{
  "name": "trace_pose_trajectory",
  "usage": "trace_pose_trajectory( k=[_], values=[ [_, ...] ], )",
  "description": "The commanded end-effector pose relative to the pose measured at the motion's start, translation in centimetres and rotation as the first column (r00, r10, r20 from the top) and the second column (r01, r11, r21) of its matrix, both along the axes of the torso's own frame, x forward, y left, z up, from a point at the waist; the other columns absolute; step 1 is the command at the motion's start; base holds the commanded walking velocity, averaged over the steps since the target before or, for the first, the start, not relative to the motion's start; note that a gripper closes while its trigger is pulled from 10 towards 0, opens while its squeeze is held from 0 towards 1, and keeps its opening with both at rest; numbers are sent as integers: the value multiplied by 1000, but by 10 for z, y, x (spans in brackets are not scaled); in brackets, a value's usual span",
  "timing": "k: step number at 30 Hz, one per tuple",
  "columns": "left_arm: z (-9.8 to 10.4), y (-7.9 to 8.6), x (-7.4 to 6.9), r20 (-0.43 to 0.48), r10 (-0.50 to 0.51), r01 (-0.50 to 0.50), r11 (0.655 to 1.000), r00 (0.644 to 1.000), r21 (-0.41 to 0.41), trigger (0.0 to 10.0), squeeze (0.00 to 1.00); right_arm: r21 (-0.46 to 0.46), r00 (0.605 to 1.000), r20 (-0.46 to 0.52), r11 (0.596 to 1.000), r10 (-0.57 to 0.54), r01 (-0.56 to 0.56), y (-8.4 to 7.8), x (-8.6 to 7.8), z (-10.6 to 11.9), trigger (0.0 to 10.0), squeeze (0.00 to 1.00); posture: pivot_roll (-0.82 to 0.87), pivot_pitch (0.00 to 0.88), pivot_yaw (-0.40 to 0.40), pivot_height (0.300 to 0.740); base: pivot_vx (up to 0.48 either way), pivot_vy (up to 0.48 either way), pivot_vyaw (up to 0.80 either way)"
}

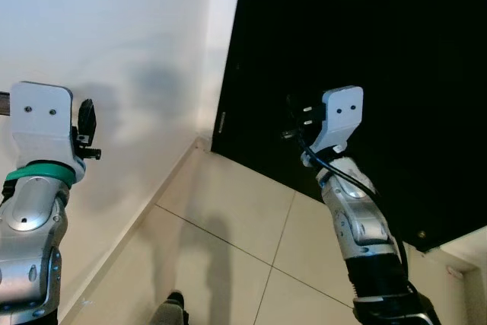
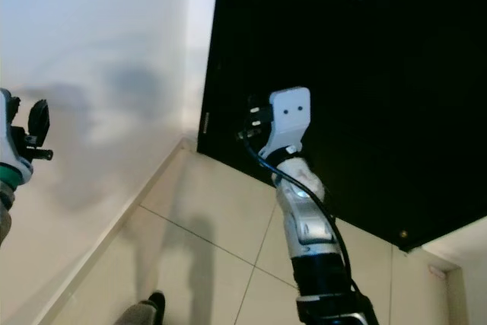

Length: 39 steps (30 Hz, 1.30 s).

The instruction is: Hang keys on a hook

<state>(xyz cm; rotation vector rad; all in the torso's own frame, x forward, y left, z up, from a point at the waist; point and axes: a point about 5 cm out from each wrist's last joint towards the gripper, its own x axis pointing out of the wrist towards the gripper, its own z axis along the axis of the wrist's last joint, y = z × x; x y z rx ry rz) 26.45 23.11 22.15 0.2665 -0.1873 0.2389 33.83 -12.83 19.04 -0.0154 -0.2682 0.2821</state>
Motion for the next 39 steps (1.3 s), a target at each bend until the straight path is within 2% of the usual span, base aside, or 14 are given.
trace_pose_trajectory(
  k=[1, 25, 29, 32, 36, 39],
  values=[
    [-4, -2, 0, -7, -16, 16, 1000, 1000, -13, 10000, 0, 2, 1000, -19, 1000, -7, 7, -3, -1, -5, 10000, 0, 178, 0, -84, 740, 0, 0, 0],
    [-6, -3, 0, -19, -18, 17, 1000, 1000, -12, 10000, 0, 21, 999, -38, 1000, -9, 10, -3, -1, -9, 10000, 0, 181, 0, -79, 740, 0, 0, 0],
    [-10, -1, 1, -56, 0, 0, 1000, 998, -1, 10000, 0, 51, 998, -60, 999, -9, 12, -3, 0, -10, 10000, 0, 181, 0, -79, 740, 0, 0, -800],
    [-22, -6, 2, -146, -61, 51, 996, 987, -70, 10000, 0, 53, 998, -61, 999, -9, 12, -3, 0, -9, 10000, 0, 181, 0, -79, 740, 0, 0, -800],
    [-26, -13, 1, -170, -116, 100, 990, 979, -100, 10000, 0, 54, 998, -60, 998, -4, 8, -1, -1, -9, 10000, 0, 179, 0, -77, 740, 0, 0, -800],
    [-22, -16, 3, -146, -129, 110, 985, 981, -130, 10000, 0, 60, 998, -58, 998, 0, 3, 1, 0, -8, 10000, 0, 183, 0, -72, 740, 0, 0, -800]
  ],
)
